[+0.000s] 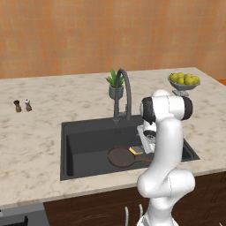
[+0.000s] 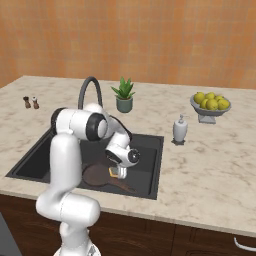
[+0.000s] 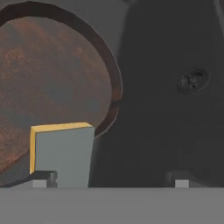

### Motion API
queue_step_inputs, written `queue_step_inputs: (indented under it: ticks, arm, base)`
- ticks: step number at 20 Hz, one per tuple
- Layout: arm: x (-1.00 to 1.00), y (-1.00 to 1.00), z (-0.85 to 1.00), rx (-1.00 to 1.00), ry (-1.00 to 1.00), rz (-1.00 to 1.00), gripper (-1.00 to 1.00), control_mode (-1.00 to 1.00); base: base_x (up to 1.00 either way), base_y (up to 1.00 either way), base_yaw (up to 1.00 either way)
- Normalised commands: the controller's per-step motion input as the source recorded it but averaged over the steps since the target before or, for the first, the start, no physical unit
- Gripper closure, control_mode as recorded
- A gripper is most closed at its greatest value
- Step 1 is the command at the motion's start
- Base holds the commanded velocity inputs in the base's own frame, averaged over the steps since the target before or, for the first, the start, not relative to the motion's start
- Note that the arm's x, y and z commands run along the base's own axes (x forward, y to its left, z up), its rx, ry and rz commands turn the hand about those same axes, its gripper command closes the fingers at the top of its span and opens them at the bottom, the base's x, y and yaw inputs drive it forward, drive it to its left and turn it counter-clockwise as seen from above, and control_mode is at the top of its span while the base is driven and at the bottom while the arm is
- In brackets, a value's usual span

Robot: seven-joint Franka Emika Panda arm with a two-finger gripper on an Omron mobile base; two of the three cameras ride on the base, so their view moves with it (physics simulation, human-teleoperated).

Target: Pick the pan and sponge and place them into the sink. Then turn on the water.

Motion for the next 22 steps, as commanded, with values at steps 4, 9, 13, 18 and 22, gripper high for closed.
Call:
queue_step_inputs:
  ticks: [4, 9, 13, 18, 22]
  arm:
    - [-0.48, -0.13, 0.55, 0.06, -0.07, 0.00, -1.00, -1.00]
    - [-0.43, 0.00, 0.93, 0.02, -0.03, -0.01, -1.00, -1.00]
    - [-0.34, -0.05, 0.99, 0.02, -0.01, 0.00, -1.00, -1.00]
    - [-0.31, -0.03, 0.66, 0.24, -0.03, -0.04, -1.00, -1.00]
    - [-0.10, 0.00, 0.74, 0.24, 0.05, -0.09, -1.00, -1.00]
  base:
    - [0.00, 0.00, 0.00]
    - [0.00, 0.00, 0.00]
    - [0.00, 0.00, 0.00]
    - [0.00, 0.00, 0.00]
    - [0.00, 0.00, 0.00]
